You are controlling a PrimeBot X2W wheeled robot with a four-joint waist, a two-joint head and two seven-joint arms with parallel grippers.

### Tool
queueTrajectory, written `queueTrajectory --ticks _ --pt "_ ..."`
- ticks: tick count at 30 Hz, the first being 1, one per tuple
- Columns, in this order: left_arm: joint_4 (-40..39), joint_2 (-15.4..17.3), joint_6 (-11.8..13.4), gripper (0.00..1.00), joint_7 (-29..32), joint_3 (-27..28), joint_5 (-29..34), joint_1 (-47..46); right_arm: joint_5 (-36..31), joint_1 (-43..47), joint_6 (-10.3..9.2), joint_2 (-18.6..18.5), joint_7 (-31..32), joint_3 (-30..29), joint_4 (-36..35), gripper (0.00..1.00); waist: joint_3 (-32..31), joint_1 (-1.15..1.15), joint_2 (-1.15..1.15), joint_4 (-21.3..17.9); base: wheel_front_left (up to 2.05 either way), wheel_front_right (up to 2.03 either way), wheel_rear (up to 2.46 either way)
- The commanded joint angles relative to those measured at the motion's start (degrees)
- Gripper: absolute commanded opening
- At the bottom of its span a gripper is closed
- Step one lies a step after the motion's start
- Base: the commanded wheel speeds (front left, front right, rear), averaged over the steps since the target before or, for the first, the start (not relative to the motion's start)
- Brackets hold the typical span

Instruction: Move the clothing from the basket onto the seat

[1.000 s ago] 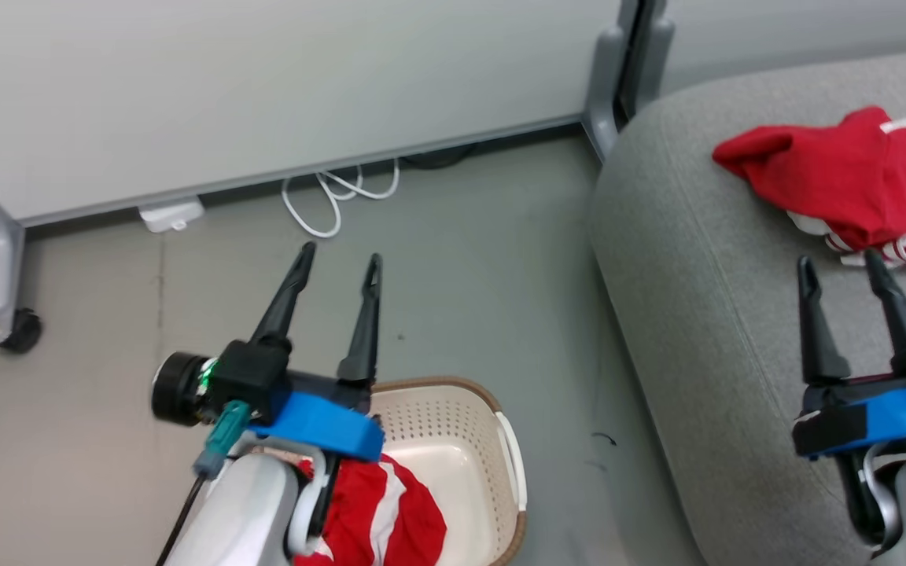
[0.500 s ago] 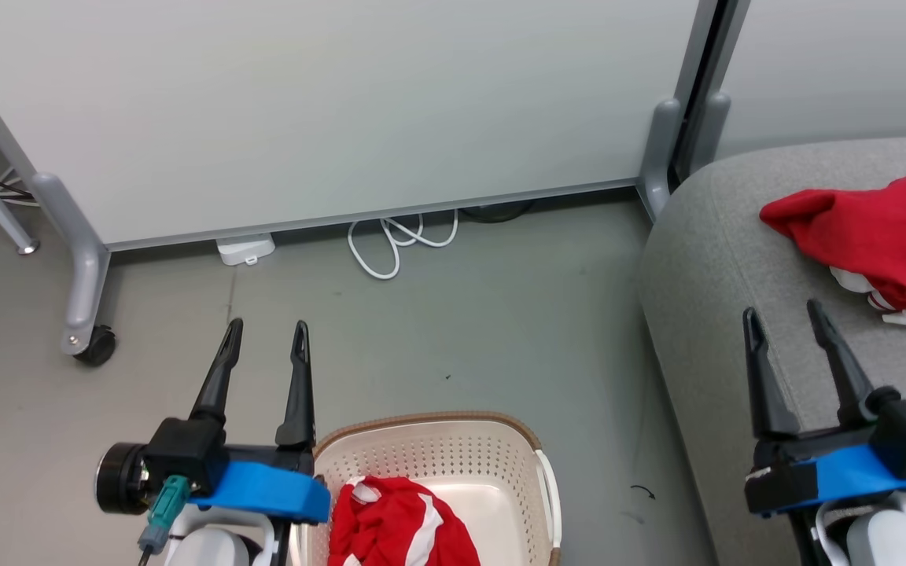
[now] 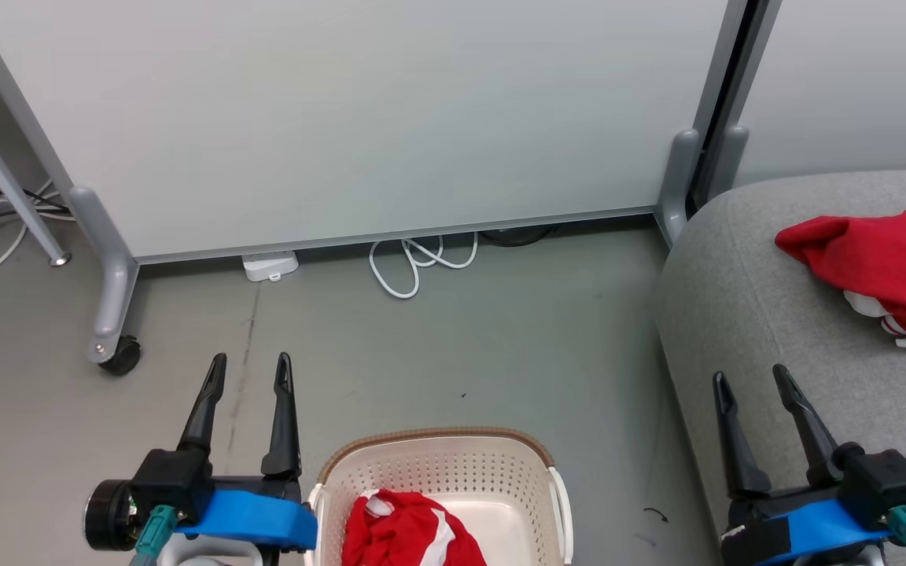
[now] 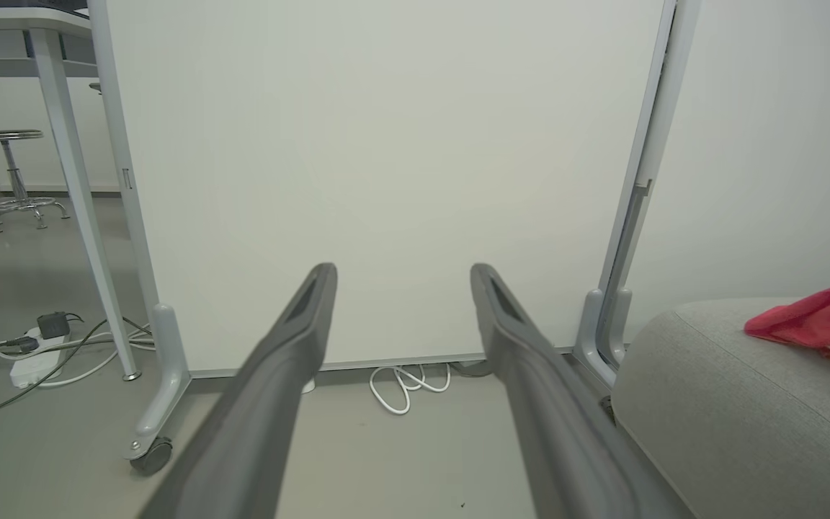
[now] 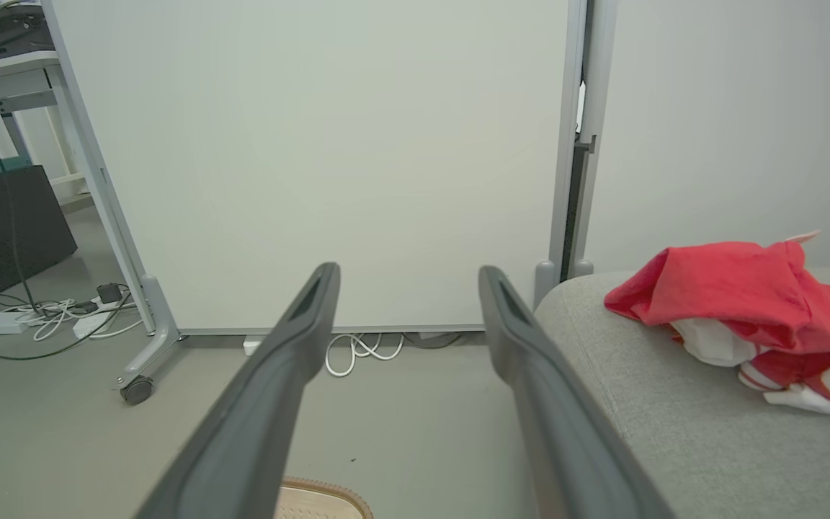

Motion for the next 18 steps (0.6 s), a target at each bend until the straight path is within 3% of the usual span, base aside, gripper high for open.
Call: queueTrajectory --ticks 1,18 --pt "0.0 0.01 -0.07 1.0 -0.15 0.44 0.43 0.73 0.0 0.72 0.03 0.26 -0.2 -0.05 0.12 1.0 -0.07 0.0 0.0 0.05 0.0 0.0 0.0" --pt "0.6 -0.63 -0.95 1.0 -0.15 2.3 1.37 1.22 0.17 0.16 0.03 0.64 -0.2 0.72 0.82 1.0 -0.47 0.0 0.0 0.54 0.0 0.0 0.0"
